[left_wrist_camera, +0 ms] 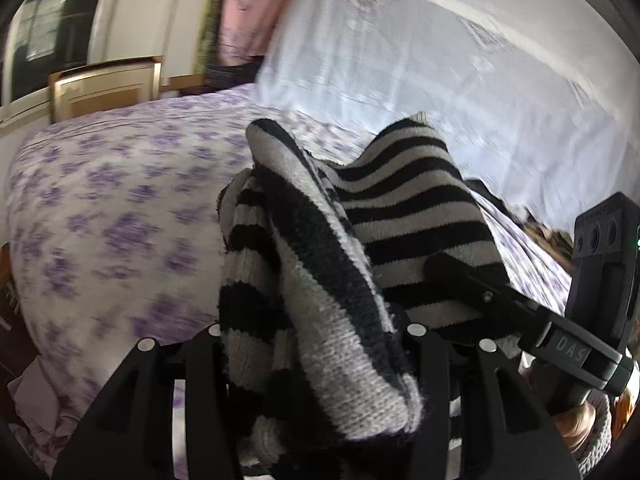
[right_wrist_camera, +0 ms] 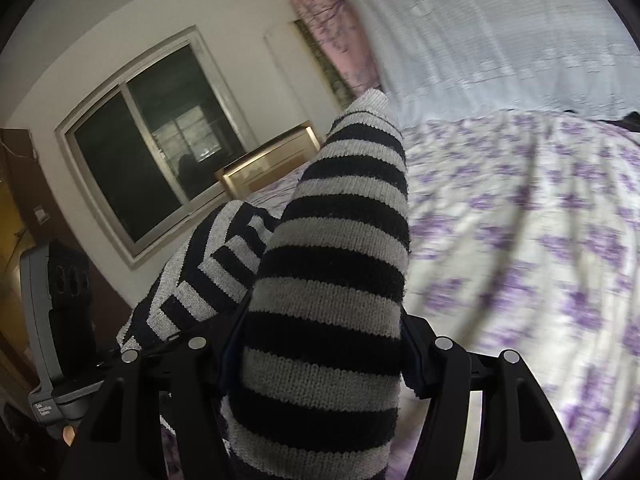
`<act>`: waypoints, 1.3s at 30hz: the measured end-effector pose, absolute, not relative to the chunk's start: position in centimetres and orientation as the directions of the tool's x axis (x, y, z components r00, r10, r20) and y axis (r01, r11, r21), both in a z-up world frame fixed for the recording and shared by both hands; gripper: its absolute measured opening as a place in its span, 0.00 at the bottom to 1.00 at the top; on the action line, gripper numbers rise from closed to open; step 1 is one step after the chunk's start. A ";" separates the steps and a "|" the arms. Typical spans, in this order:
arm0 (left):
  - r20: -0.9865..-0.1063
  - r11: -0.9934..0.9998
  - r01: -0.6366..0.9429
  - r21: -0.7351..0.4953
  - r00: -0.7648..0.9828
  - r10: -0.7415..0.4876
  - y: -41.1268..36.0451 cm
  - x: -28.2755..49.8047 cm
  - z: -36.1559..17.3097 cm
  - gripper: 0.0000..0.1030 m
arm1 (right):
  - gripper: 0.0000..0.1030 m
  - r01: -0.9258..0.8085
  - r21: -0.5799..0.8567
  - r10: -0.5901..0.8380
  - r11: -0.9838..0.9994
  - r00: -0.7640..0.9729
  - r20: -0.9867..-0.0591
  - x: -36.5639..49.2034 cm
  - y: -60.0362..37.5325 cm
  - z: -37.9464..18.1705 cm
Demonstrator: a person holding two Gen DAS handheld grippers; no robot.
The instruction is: Fold small clothes
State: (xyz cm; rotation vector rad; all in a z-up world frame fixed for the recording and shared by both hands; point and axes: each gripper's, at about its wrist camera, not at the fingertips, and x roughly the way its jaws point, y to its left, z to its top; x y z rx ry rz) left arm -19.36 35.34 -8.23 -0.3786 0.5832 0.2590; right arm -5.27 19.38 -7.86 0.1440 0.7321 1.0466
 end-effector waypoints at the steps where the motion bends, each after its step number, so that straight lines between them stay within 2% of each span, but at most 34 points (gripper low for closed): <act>1: -0.578 0.892 -0.357 -0.278 0.804 0.141 36.5 -19.5 -8.2 0.42 | 0.62 -0.738 0.443 0.829 0.509 0.281 -0.483 -5.3 20.4 -7.9; 8: -0.584 0.848 -0.442 -0.293 0.785 0.207 43.5 -20.3 -8.6 0.42 | 0.62 -0.742 0.493 0.846 0.454 0.186 -0.500 -4.7 28.5 -8.9; 13: -0.588 0.822 -0.461 -0.335 0.784 0.200 47.1 -19.6 -10.5 0.42 | 0.62 -0.743 0.497 0.843 0.447 0.163 -0.513 -3.8 31.7 -10.1; 17: -0.636 0.791 -0.493 -0.363 0.751 0.176 48.8 -18.1 -13.8 0.42 | 0.62 -0.715 0.508 0.814 0.481 0.149 -0.562 -2.2 32.8 -13.1; 19: -0.660 0.766 -0.529 -0.365 0.728 0.188 49.6 -17.8 -15.3 0.47 | 0.65 -0.686 0.509 0.780 0.521 0.140 -0.610 -1.2 32.9 -15.3; 21: -0.680 0.748 -0.548 -0.375 0.711 0.181 50.1 -17.6 -15.9 0.67 | 0.66 -0.630 0.587 0.796 0.508 0.084 -0.599 -0.1 32.3 -16.7; 23: -0.691 0.743 -0.559 -0.369 0.699 0.183 50.1 -17.5 -16.1 0.72 | 0.67 -0.620 0.610 0.805 0.493 0.060 -0.590 0.2 31.9 -16.8; 26: -0.686 0.721 -0.578 -0.383 0.700 0.197 49.9 -18.4 -16.2 0.73 | 0.68 -0.659 0.551 0.801 0.512 0.133 -0.584 -1.2 30.9 -15.4; 29: -0.673 0.700 -0.589 -0.404 0.710 0.209 49.0 -20.2 -15.4 0.72 | 0.68 -0.756 0.402 0.810 0.516 0.279 -0.515 -4.5 28.7 -12.2; 32: -0.663 0.708 -0.614 -0.349 0.695 0.277 47.8 -21.8 -13.8 0.73 | 0.68 -0.794 0.290 0.799 0.534 0.363 -0.479 -6.8 26.9 -10.7; 34: -0.677 0.713 -0.639 -0.287 0.662 0.321 47.3 -22.1 -13.5 0.81 | 0.68 -0.792 0.264 0.780 0.550 0.375 -0.501 -7.0 26.9 -11.1; 36: -0.696 0.702 -0.668 -0.245 0.625 0.353 47.4 -22.1 -13.9 0.91 | 0.68 -0.784 0.244 0.737 0.570 0.358 -0.573 -6.4 27.7 -12.6; 39: -0.727 0.695 -0.682 -0.227 0.594 0.345 48.1 -21.6 -15.4 0.96 | 0.78 -0.775 0.289 0.714 0.562 0.278 -0.643 -5.1 28.8 -14.4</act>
